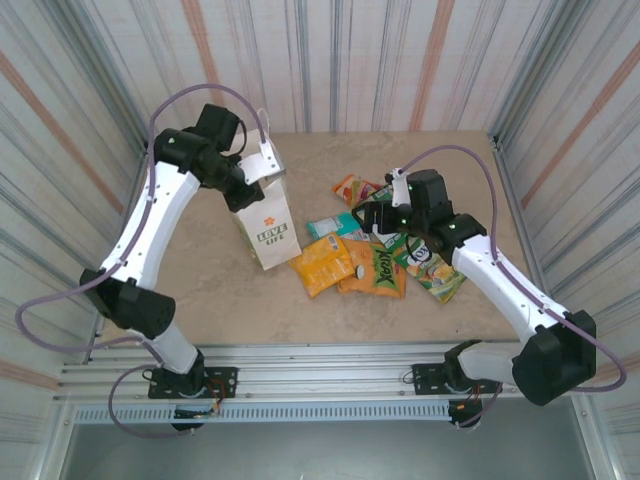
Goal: Place the snacks into the paper bag
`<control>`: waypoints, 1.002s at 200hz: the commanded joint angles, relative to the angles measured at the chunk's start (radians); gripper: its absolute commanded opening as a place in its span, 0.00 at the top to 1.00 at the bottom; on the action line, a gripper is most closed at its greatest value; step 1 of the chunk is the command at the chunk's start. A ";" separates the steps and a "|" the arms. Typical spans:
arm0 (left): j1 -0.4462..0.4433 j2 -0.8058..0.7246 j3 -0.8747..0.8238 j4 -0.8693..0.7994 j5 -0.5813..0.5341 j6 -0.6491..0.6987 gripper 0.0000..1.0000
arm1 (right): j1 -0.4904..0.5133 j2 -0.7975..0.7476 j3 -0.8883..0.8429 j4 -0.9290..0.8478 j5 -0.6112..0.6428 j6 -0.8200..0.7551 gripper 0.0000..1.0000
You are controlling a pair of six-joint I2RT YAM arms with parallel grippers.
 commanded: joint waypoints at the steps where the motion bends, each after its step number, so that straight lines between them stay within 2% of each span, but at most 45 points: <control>1: 0.002 -0.078 -0.066 -0.031 0.025 0.102 1.00 | 0.038 0.003 -0.021 0.083 -0.033 0.009 0.01; 50: -0.017 -0.222 -0.222 0.001 -0.027 0.184 1.00 | 0.116 0.040 -0.017 0.181 -0.066 0.008 0.01; 83: -0.034 -0.300 -0.318 0.049 -0.019 0.227 1.00 | 0.174 0.072 0.004 0.204 -0.052 -0.011 0.01; 113: -0.050 -0.328 -0.347 0.060 -0.026 0.193 1.00 | 0.211 0.109 0.024 0.212 -0.046 -0.011 0.01; 127: -0.050 -0.334 -0.352 0.061 -0.037 0.163 0.85 | 0.229 0.124 0.037 0.214 -0.039 -0.012 0.01; 158: -0.057 -0.348 -0.334 0.073 -0.001 0.067 0.25 | 0.249 0.151 0.067 0.217 -0.033 -0.018 0.01; 164: -0.058 -0.349 -0.321 0.073 0.005 0.027 0.18 | 0.248 0.154 0.070 0.217 -0.034 -0.020 0.01; 172: -0.065 -0.350 -0.305 0.070 0.007 -0.035 0.15 | 0.249 0.154 0.074 0.214 -0.033 -0.021 0.01; 200: -0.076 -0.361 -0.301 0.082 -0.018 -0.250 0.15 | 0.248 0.150 0.079 0.207 -0.019 -0.025 0.01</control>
